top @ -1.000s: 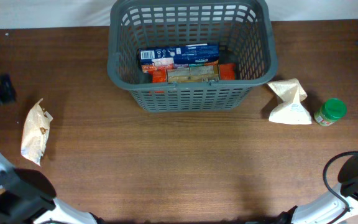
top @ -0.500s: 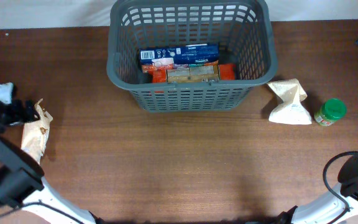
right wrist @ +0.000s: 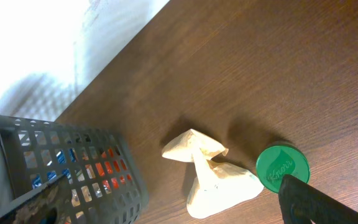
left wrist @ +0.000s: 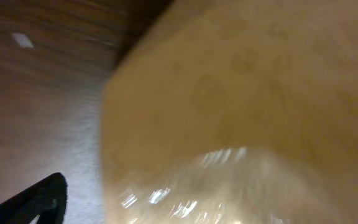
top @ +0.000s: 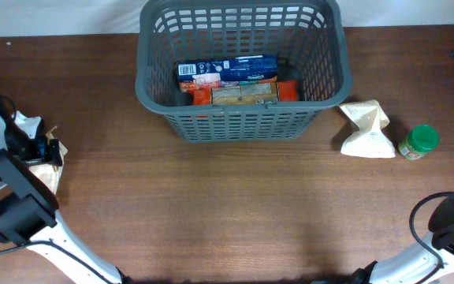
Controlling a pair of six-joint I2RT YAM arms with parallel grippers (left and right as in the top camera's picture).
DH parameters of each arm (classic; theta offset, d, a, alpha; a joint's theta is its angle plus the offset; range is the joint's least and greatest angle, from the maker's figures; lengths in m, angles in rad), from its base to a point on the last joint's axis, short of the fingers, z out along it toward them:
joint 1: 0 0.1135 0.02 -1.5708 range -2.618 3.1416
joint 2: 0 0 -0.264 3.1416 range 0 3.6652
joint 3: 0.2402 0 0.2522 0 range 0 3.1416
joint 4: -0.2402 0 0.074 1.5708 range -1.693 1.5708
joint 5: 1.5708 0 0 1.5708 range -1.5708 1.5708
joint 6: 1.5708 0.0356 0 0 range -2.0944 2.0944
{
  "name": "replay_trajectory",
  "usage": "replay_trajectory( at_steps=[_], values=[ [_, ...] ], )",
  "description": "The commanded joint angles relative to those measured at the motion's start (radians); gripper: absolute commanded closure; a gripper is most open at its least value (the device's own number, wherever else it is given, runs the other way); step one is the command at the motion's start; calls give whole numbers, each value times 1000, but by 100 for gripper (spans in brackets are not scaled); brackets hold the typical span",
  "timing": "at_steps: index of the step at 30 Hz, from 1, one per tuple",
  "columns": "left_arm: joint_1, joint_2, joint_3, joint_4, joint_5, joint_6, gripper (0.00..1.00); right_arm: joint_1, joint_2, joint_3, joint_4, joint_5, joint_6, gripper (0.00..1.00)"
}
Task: Pack container
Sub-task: 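Grasp the crumpled paper bag with the left gripper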
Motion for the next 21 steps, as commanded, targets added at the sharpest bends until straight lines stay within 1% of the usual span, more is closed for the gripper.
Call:
replay_trajectory(
  at_steps=[1,3,4,7,8,9,10,11,12,14,15,16,18,19,21],
  values=[
    [2,56,-4,-5,-34,7,16,2,-3,6,3,6,-2,1],
    [2,64,-4,-5,-34,2,17,2,-3,6,3,6,-2,1],
    [2,68,-4,-3,-34,1,19,2,-3,6,3,6,-2,1],
    [2,79,-4,-4,-34,1,32,2,-3,6,3,6,-2,1],
    [2,80,-4,-5,-34,1,44,2,-3,6,3,6,-2,1],
    [2,80,-4,-5,-34,1,59,2,-3,6,3,6,-2,1],
    [0,80,-4,-8,-34,1,84,2,-3,6,3,6,-2,1],
    [-3,80,-2,-19,-34,1,98,2,-3,6,3,6,-2,1],
    [-10,80,13,-51,-33,-16,98,2,-3,6,3,6,-2,1],
    [-26,78,57,-98,-33,-93,98,2,-3,6,3,6,-2,1],
    [-40,78,100,-133,-31,-137,98,2,-3,6,3,6,-2,1],
    [-54,78,142,-169,-25,-157,98,2,-3,6,3,6,-2,1],
    [-94,78,260,-250,-20,-173,98,2,-3,6,3,6,-2,1],
    [-133,77,378,-311,-18,-181,98,2,-3,6,3,6,-2,1],
    [-183,77,545,-363,-16,-219,98,2,-3,6,3,6,-2,1]
  ],
)
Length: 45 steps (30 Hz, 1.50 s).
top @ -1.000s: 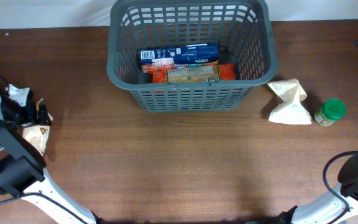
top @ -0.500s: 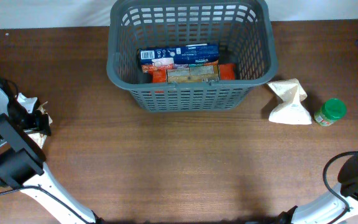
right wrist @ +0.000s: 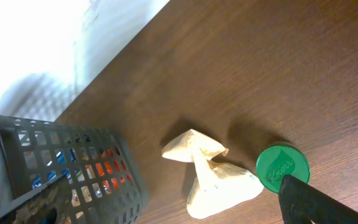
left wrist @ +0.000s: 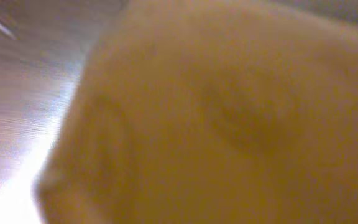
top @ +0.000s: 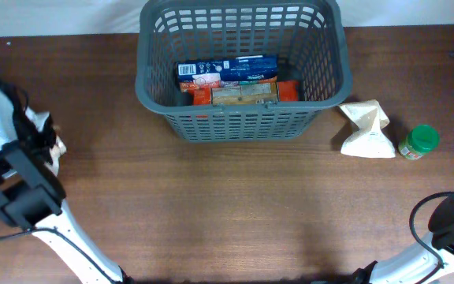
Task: Pack container
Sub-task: 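Grasp the crumpled paper bag with the left gripper, then drop the paper bag into the basket with the left gripper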
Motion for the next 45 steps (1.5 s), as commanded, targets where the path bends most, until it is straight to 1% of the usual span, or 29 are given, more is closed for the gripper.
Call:
replay_trajectory(
  at_steps=[1,3,4,5,8,9,10,11,13,15,16,18,19,20,23,25,31,35,38,39,40,41,45],
  values=[
    [-117,-23,351,-76,10,-101,98,2,-3,6,5,6,-2,2],
    [-165,-23,531,-97,10,-135,98,2,-3,6,4,6,-2,1],
    [-209,-23,701,-101,10,-145,98,2,-3,6,4,6,-2,1],
    [-233,-23,792,-97,8,-145,98,2,-3,6,4,6,-2,1],
    [-302,-23,1009,-70,-20,-144,98,2,-3,6,4,6,-2,1],
    [-328,-39,1032,-38,-20,-143,98,2,-3,6,5,6,-2,1],
    [-354,-76,1024,1,-20,-143,98,2,-3,6,4,6,-2,1],
    [-413,-115,1028,68,-18,-118,99,2,-3,6,5,6,-2,1],
    [-490,-152,1031,133,-8,-30,98,2,-3,6,4,6,-2,1],
    [-582,-177,1031,192,-1,116,98,2,-3,6,4,6,-2,1],
    [-636,-184,1031,212,-2,209,98,2,-3,6,5,6,-2,1],
    [-732,-185,1030,228,-2,374,99,2,-3,6,4,6,-2,2],
    [-820,-174,1012,232,-2,477,98,2,-3,6,4,6,-2,1],
    [-860,-164,997,231,-2,510,99,2,-3,6,4,6,-2,1],
    [-950,-126,914,233,0,546,98,2,-3,6,5,6,-2,1],
    [-1011,-71,804,250,3,555,98,2,-3,6,4,6,-2,1],
    [-1088,50,607,332,69,624,98,2,-3,6,5,6,-2,1],
    [-1120,130,559,362,69,624,98,2,-3,6,4,6,-2,1],
    [-1139,170,558,340,98,610,98,2,-3,6,4,6,-2,1],
    [-1141,170,558,336,100,589,91,2,-3,6,4,6,-2,1],
    [-1143,167,558,336,92,568,76,2,-3,6,4,6,-2,1],
    [-1143,147,560,348,27,449,1,2,-3,6,4,6,-2,1],
    [-1130,77,605,336,-125,220,1,2,-3,6,4,6,-2,1]
  ],
)
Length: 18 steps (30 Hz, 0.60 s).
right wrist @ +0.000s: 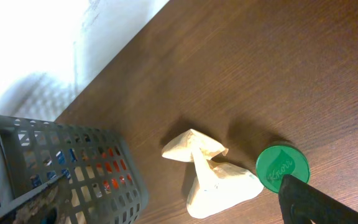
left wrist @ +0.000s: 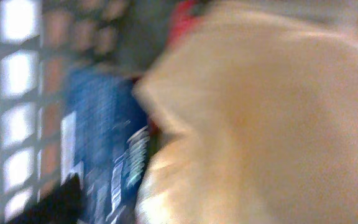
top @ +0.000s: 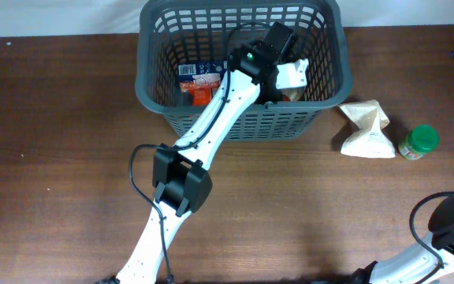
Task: Pack container
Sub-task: 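Drop the paper bag into the basket with the left gripper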
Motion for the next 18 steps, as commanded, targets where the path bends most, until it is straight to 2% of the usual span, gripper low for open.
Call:
replay_trajectory(
  at_steps=[1,6,10,13,14,17,18],
  values=[
    [18,-136,84,-20,-151,-277,1,2,-3,6,3,6,-2,1],
    [80,-293,224,-142,-129,-497,1,2,-3,6,3,6,-2,1],
    [174,-434,300,-220,-119,-625,1,2,-3,6,4,6,-2,1],
    [301,-534,307,-303,-118,-713,1,2,-3,6,3,6,-2,1],
    [381,-565,307,-371,-118,-745,1,2,-3,6,9,4,3,1],
    [537,-577,305,-506,-117,-789,1,2,-3,6,60,4,11,1],
    [584,-578,281,-506,-79,-788,1,2,-3,6,76,4,11,1]
  ],
)
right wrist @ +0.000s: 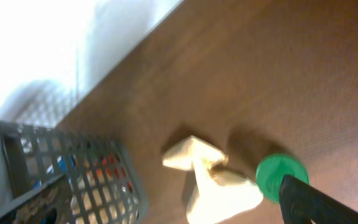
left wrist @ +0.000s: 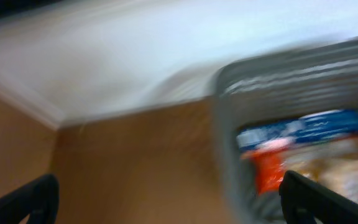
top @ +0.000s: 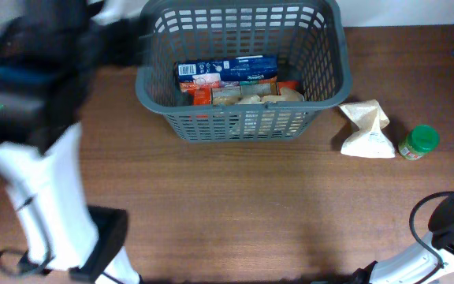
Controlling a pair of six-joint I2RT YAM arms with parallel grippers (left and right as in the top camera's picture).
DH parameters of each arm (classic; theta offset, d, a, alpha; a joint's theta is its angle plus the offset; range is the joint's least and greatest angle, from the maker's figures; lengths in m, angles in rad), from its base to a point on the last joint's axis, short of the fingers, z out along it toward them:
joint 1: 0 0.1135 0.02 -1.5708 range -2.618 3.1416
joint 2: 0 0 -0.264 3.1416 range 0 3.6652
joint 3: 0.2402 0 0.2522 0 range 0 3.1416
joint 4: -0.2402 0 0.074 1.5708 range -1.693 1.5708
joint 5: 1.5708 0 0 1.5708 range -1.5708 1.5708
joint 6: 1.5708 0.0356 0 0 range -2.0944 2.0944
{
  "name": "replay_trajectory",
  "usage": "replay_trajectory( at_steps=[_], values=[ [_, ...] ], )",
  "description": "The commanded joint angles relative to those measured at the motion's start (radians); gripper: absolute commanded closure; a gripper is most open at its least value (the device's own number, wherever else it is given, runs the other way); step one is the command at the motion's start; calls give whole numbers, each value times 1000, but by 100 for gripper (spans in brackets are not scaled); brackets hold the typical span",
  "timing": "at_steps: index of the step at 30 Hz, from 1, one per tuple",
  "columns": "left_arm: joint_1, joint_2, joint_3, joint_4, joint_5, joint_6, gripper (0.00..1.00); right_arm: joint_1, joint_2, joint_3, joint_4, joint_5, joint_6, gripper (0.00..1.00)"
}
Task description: Pack container
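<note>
The grey basket (top: 243,126) stands at the back middle of the table. It holds a blue box (top: 227,69), orange packets and a cream bag (top: 262,97) lying at the front. A second cream bag (top: 366,131) and a green-lidded jar (top: 418,142) rest on the table right of the basket. My left arm (top: 46,71) is a blur left of the basket. Its gripper (left wrist: 173,199) is open with nothing in it, and the basket (left wrist: 272,93) shows to its right. My right gripper (right wrist: 173,205) is open, high above the cream bag (right wrist: 213,180) and the jar (right wrist: 279,174).
Bare brown table (top: 235,205) stretches in front of the basket. The right arm's base and cable (top: 448,225) sit at the front right corner. A black cable lies at the back right edge.
The cream bag that my left gripper held over the basket now lies inside it. The left gripper is open and has moved out to the basket's left. The right wrist view has shifted slightly and blurred.
My left gripper was at the table's far left edge, close on a cream bag, and still there a moment later. Then it was over the basket's right side with the bag. Now the bag lies in the basket and the gripper is away, open.
</note>
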Motion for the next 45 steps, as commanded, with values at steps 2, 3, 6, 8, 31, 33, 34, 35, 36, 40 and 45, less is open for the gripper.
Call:
replay_trajectory(
  at_steps=[2,3,6,8,31,33,34,35,36,40,45],
  values=[
    [196,45,-92,-40,126,-98,1,2,-3,6,56,5,8,1],
    [238,45,-130,-40,148,-98,1,2,-3,6,55,5,7,1],
    [338,47,-258,-40,145,-98,1,2,-3,6,117,47,6,1],
    [374,48,-330,-39,127,-98,1,3,0,6,127,108,8,1],
    [464,48,-795,-29,97,-97,1,49,140,-612,354,365,85,0],
    [464,48,-795,-29,97,-97,1,55,140,-642,369,365,86,0],
    [464,48,-795,-29,97,-98,1,59,140,-668,387,365,87,1],
    [464,48,-795,-29,97,-98,1,63,140,-698,412,364,97,1],
    [464,48,-795,-29,97,-97,1,66,140,-710,421,365,106,1],
    [464,48,-795,-29,97,-97,1,69,140,-778,478,362,130,6],
    [464,48,-795,-29,97,-98,1,68,140,-778,478,361,130,14]
  ],
)
